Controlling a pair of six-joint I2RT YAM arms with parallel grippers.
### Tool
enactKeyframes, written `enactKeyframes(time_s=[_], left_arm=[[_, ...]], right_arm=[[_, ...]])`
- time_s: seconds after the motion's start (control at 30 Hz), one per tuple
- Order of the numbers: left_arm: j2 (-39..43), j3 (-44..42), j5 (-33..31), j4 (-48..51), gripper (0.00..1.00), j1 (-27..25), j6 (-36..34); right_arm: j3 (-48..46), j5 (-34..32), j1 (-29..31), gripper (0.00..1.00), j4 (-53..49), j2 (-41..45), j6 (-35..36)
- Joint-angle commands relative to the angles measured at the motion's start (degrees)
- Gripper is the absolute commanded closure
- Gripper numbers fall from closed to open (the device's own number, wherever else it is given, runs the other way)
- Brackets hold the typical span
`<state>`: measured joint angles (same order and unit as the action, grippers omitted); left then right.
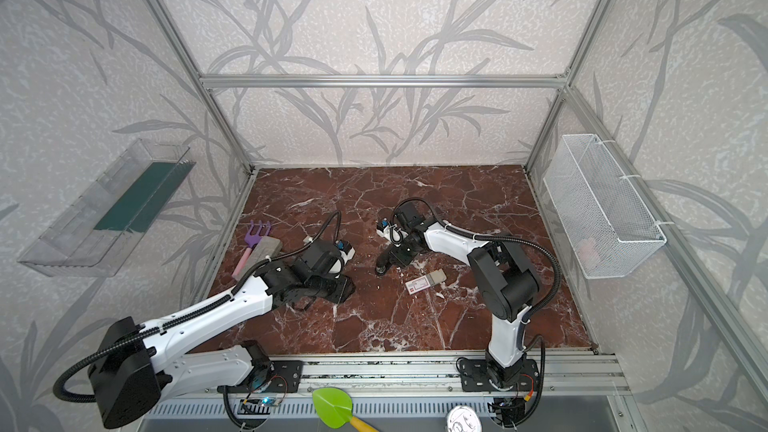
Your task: Load the staples into the stapler
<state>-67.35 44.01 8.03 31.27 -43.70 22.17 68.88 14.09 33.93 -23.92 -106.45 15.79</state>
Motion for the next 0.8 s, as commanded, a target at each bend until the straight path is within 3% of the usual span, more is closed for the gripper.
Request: enactKeyframes(time_s=[0.0,0.23,0.33,0.37,0.4,0.43,0.5,0.6,0.77], left_arm=[[-0.5,2.22,-0.95,-0.09,0.56,0.46,-0.67],[-1.45,5.34,-4.07,-0.09,0.5,4.0,1.06],[-1.25,7.29,-6.31,-0.11,0.42,6.89,1.56],[-0.97,7.8,-6.76,-0.51,0.41,8.25,1.58],[-0.68,8.21,-7.66,-0.85,0.28,9.23,1.98],[-0.35,8.7,-8.8,-1.33,0.01,10.41,2.12],[0.19,9.78,-10.79,-1.72,0.01,12.21,1.6],[1.51,10.81,-19.81,-2.37,0.01,14.16,1.46],[3.43,9.03,-32.87,-7.94,0.01,20.03,-1.0]], right_arm=[[1.78,0.68,0.26,0.45,-1.3,0.51,-1.26],[-4.02,-0.42,-2.71,0.37,0.07,11.86,-5.38],[-7.11,-1.98,-5.1,0.32,1.75,18.18,-9.11],[-8.36,-2.7,-5.97,0.04,2.74,20.3,-10.27],[-9.51,-3.5,-6.52,0.01,4.31,21.87,-11.2],[-11.08,-4.58,-7.19,0.01,6.21,24.17,-12.15],[-13.72,-6.82,-8.48,0.01,9.51,28.04,-13.85],[-18.21,-13.6,-11.1,0.01,15.04,33.6,-17.96],[-26.51,-30.94,-15.27,0.01,23.24,39.72,-21.45]])
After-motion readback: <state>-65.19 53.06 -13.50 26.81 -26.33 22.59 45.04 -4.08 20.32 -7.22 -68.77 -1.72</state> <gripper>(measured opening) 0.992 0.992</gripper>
